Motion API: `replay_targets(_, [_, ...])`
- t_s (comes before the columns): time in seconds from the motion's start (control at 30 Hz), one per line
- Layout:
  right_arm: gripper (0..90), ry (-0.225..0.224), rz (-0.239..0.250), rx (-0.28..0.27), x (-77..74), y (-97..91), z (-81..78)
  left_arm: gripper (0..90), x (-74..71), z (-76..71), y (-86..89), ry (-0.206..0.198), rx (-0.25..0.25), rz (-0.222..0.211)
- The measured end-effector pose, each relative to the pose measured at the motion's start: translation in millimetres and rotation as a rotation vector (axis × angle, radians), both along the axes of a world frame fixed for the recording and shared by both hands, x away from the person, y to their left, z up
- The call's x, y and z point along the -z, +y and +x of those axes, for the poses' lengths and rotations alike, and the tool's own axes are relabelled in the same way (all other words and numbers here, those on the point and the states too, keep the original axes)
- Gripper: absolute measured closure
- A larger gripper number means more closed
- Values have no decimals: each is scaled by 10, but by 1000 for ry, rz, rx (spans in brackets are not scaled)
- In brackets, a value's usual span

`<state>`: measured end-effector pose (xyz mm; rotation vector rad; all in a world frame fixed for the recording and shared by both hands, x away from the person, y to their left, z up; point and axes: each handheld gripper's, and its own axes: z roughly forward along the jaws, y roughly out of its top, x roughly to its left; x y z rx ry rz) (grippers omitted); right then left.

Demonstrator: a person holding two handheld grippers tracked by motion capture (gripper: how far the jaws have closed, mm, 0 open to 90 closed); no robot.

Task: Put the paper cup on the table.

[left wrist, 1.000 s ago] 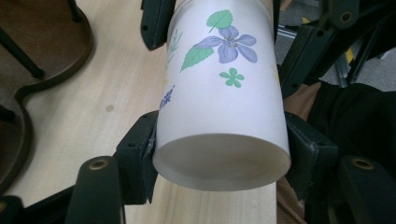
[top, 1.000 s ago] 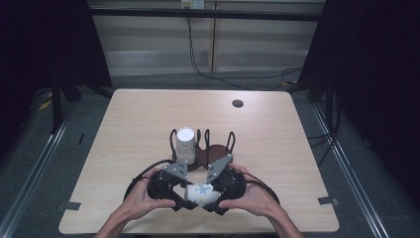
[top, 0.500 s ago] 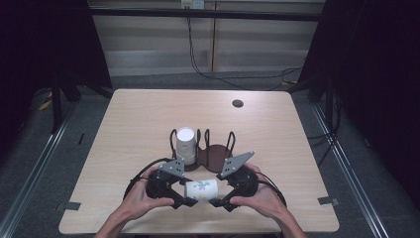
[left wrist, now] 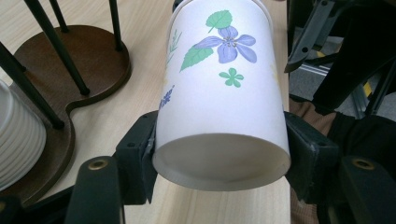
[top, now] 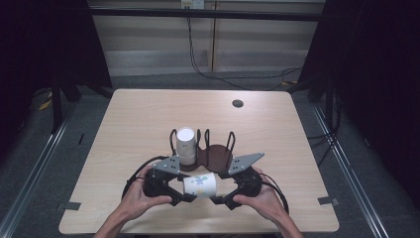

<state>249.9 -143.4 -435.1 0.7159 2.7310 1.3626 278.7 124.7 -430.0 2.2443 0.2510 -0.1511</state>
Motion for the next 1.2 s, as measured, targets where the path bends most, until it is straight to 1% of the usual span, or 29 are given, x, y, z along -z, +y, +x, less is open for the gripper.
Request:
replay_targets(0.07, [147, 4, -9, 3, 15, -2, -6, 364, 2, -9, -5, -3, -2, -5])
replay_targets(0.13, [147, 9, 1, 7, 39, -9, -14, 364, 4, -9, -3, -10, -4, -14])
replay_targets(0.2, [168, 4, 10, 14, 55, -23, -23, 363, 10, -12, 4, -10, -11, -36])
replay_targets(0.23, [182, 2, 25, 19, 61, -35, -25, 363, 10, -12, 12, -5, -17, -48])
replay_targets(0.27, [180, 0, 42, 25, 67, -51, -23, 363, 9, -11, 16, -5, -17, -54])
replay_targets(0.3, [179, -1, 47, 29, 66, -61, -23, 363, 6, -11, 21, -4, -18, -59])
replay_targets(0.37, [174, -7, 72, 40, 61, -83, -20, 363, 2, -13, 28, -2, -23, -70])
replay_targets(0.43, [173, -4, 105, 43, 47, -109, -17, 363, 0, -15, 31, 6, -25, -84])
replay_targets(0.47, [173, -6, 117, 46, 40, -120, -18, 363, -4, -15, 34, -1, -26, -81])
replay_targets(0.57, [180, -6, 148, 50, 32, -139, -18, 363, -7, -23, 28, 0, -26, -90])
replay_targets(0.63, [182, -5, 156, 52, 30, -142, -21, 363, -7, -30, 22, 3, -21, -95])
replay_targets(0.67, [182, -5, 162, 51, 30, -142, -22, 363, -13, -35, 20, 0, -18, -90])
replay_targets(0.8, [182, 3, 194, 53, 27, -143, -18, 363, -27, -48, 10, -9, -19, -102])
replay_targets(0.93, [172, 0, 230, 55, 12, -142, -17, 363, -32, -53, 8, -12, -20, -124])
replay_targets(1.2, [140, 8, 268, 52, 12, -145, -9, 363, -36, -74, -10, -19, -14, -143])
